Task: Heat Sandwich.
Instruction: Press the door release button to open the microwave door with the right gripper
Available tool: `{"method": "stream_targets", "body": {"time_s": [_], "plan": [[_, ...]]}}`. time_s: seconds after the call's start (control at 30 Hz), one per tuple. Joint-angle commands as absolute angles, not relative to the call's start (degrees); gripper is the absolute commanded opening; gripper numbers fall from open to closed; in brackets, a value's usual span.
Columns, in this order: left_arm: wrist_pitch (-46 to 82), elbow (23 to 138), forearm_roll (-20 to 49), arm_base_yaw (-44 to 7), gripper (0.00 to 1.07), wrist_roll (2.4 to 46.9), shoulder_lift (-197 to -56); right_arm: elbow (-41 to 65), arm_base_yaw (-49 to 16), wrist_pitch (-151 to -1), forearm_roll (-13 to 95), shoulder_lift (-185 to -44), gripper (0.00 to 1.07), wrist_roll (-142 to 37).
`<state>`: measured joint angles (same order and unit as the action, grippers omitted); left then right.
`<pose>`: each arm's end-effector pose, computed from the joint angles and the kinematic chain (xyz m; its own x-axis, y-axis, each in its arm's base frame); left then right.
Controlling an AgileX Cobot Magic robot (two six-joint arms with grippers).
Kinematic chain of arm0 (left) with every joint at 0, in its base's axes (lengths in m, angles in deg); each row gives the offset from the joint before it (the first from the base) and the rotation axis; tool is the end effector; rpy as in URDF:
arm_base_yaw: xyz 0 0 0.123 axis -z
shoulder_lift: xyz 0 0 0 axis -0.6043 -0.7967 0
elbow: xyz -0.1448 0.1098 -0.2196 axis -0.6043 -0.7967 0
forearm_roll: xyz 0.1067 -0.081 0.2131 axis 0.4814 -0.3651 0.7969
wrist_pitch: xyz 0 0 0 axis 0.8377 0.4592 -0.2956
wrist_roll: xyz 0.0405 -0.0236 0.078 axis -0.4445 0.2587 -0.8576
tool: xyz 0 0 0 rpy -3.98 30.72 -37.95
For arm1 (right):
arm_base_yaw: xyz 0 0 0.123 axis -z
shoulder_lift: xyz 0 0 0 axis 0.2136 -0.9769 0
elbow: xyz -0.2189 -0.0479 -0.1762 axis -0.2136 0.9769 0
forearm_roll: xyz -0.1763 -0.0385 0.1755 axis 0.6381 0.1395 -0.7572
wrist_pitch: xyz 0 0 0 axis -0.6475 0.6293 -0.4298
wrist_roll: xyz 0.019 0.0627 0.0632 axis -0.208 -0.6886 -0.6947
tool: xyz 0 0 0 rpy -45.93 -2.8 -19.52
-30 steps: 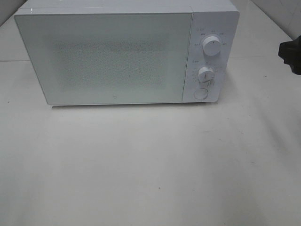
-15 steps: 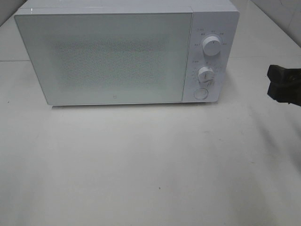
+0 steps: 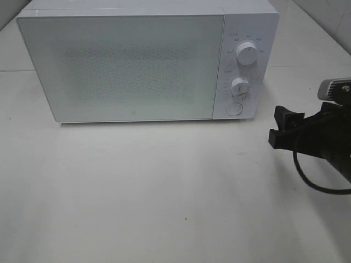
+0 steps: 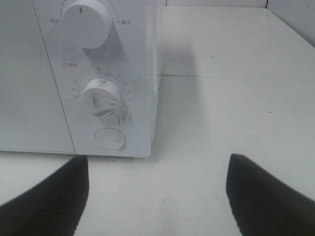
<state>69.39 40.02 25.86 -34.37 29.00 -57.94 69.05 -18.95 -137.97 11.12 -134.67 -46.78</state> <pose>-0.0089 -0.0044 0.2805 -0.4583 -0.0155 -0.8886 0.0786 0.9952 -0.0579 0.1979 0.0719 0.1575 -0.1668 -0.0435 -0.9850 -0.0723 0.9969 -0.0318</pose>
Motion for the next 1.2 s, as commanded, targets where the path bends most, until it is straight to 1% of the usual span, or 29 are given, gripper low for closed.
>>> {"method": "stream_targets", "body": {"time_s": [0.03,0.07,0.17,0.2,0.33,0.47,0.7,0.83,0.93,1.0,1.07,1.13,1.2], "plan": [[68.64,39.96,25.34,-34.6,1.0,29.0,-56.97,67.9,-23.19,-140.61,6.08,-137.19,0.75,-46.09],[68.64,39.96,25.34,-34.6,1.0,29.0,-56.97,67.9,-23.19,-140.61,6.08,-137.19,0.75,-46.09],[68.64,39.96,25.34,-34.6,1.0,29.0,-56.97,66.18,-27.37,-141.24,2.18,-139.88,0.75,-46.03],[68.64,39.96,25.34,-34.6,1.0,29.0,-56.97,66.18,-27.37,-141.24,2.18,-139.88,0.75,-46.03],[68.64,39.96,25.34,-34.6,1.0,29.0,-56.97,63.95,-31.73,-141.98,-1.88,-142.17,0.75,-45.92],[68.64,39.96,25.34,-34.6,1.0,29.0,-56.97,63.43,-33.16,-142.27,-3.03,-143.66,0.75,-45.86],[68.64,39.96,25.34,-34.6,1.0,29.0,-56.97,63.43,-33.16,-142.21,-3.03,-144.12,0.75,-45.98],[68.64,39.96,25.34,-34.6,1.0,29.0,-56.97,63.43,-33.16,-142.27,-3.03,-144.12,0.75,-50.56],[68.64,39.96,25.34,-34.6,1.0,29.0,-56.97,63.43,-33.16,-142.27,-3.03,-144.12,0.75,-62.13],[68.64,39.96,25.34,-34.6,1.0,29.0,-56.97,63.43,-33.16,-142.27,-3.03,-144.12,0.75,-65.69],[68.64,39.96,25.34,-34.6,1.0,29.0,-56.97,63.43,-33.16,-142.27,-3.03,-144.12,0.75,-76.74],[68.64,39.96,25.34,-34.6,1.0,29.0,-56.97,63.43,-33.16,-142.27,-3.03,-144.12,0.75,-79.84],[68.64,39.96,25.34,-34.6,1.0,29.0,-56.97,63.43,-33.16,-142.21,-3.03,-144.12,0.75,-91.18]]}}
